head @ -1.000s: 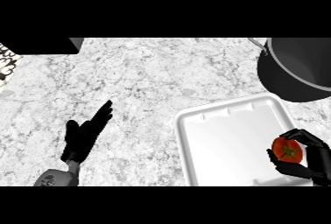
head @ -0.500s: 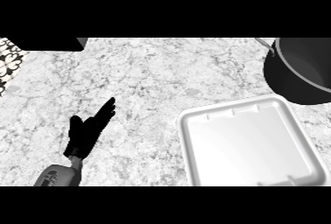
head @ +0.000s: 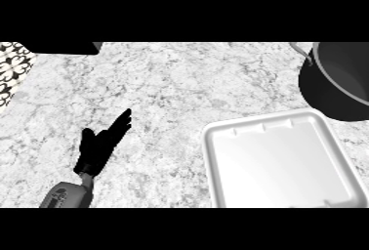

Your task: Pick the tomato from the tray and place it in the pot

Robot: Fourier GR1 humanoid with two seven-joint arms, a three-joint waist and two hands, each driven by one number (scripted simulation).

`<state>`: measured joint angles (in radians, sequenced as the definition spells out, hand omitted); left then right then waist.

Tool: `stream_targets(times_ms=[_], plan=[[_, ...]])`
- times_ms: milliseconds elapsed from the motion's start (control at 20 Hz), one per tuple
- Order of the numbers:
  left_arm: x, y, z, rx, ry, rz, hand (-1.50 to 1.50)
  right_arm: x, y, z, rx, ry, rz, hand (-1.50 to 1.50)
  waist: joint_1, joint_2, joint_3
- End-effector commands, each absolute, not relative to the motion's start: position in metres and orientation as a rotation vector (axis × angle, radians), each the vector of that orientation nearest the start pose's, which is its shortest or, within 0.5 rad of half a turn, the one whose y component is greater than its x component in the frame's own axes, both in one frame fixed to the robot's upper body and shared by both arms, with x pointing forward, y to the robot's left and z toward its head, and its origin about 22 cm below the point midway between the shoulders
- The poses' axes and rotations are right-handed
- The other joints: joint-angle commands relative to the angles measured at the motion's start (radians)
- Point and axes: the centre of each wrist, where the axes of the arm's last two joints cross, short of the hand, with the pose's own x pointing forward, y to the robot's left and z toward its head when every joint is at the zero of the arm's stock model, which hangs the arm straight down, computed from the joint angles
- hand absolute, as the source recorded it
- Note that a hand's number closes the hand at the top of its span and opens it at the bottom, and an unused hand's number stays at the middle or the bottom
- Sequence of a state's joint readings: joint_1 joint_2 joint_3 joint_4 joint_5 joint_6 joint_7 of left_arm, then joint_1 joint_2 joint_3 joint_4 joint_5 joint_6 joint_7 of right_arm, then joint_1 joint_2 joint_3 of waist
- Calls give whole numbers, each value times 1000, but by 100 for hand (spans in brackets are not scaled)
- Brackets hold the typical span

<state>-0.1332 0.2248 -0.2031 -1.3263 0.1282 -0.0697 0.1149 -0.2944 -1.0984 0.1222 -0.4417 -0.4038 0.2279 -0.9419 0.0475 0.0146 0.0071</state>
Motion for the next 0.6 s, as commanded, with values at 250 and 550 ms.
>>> stream_targets(times_ms=[250, 550], plan=[[268, 224, -14, -111, -1297, -335, 0, 253, -592, 173, -737, -1708, 549, 150, 19, -1, -3], [275, 228, -21, -75, -1278, -329, 0, 325, -532, 158, -745, -1664, 714, 150, 3, -1, -5]])
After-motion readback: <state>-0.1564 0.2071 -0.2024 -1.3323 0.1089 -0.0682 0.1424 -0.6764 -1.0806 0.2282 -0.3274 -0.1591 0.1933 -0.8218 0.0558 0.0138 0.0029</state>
